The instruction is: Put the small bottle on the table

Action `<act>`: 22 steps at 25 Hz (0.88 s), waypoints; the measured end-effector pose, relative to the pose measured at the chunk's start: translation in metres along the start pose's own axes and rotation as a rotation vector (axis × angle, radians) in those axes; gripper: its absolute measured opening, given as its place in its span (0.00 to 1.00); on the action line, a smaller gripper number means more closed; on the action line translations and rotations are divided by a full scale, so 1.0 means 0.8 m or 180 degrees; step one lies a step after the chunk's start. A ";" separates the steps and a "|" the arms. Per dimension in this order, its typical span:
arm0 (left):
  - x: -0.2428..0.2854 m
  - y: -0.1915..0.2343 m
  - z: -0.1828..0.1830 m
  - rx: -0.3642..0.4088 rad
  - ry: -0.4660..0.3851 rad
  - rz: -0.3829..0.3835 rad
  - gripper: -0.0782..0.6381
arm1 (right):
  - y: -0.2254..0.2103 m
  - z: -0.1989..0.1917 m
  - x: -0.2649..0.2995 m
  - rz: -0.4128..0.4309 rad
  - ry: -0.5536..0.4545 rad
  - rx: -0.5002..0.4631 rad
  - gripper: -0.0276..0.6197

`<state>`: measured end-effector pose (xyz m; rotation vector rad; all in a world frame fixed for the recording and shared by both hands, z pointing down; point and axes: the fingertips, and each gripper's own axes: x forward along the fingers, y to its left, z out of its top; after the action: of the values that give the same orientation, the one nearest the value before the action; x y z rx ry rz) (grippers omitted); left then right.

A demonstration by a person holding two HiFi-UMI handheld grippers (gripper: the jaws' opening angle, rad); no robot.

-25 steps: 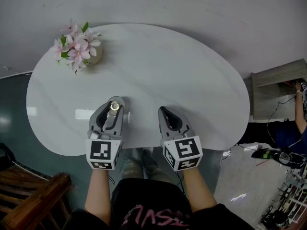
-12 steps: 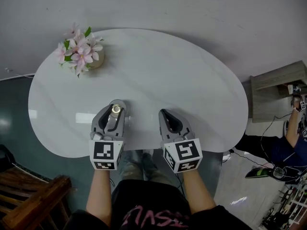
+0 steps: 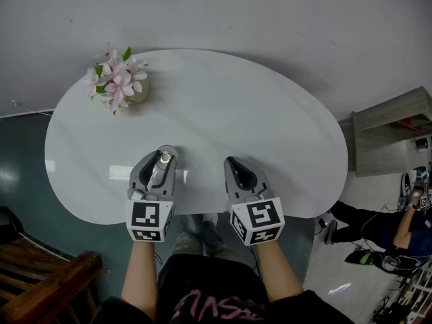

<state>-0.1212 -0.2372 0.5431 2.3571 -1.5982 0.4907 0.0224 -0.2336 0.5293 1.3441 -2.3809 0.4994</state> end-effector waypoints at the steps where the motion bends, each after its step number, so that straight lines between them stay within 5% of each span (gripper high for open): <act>1: -0.002 0.000 0.002 0.0017 0.0000 0.0009 0.30 | 0.001 0.002 -0.001 0.0004 -0.0010 -0.0001 0.15; 22: -0.048 -0.002 0.058 0.0117 -0.0274 0.0207 0.20 | 0.011 0.056 -0.037 0.0056 -0.0348 -0.0095 0.15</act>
<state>-0.1270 -0.2220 0.4852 2.3895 -1.7226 0.4411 0.0226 -0.2284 0.4756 1.3714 -2.4795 0.4030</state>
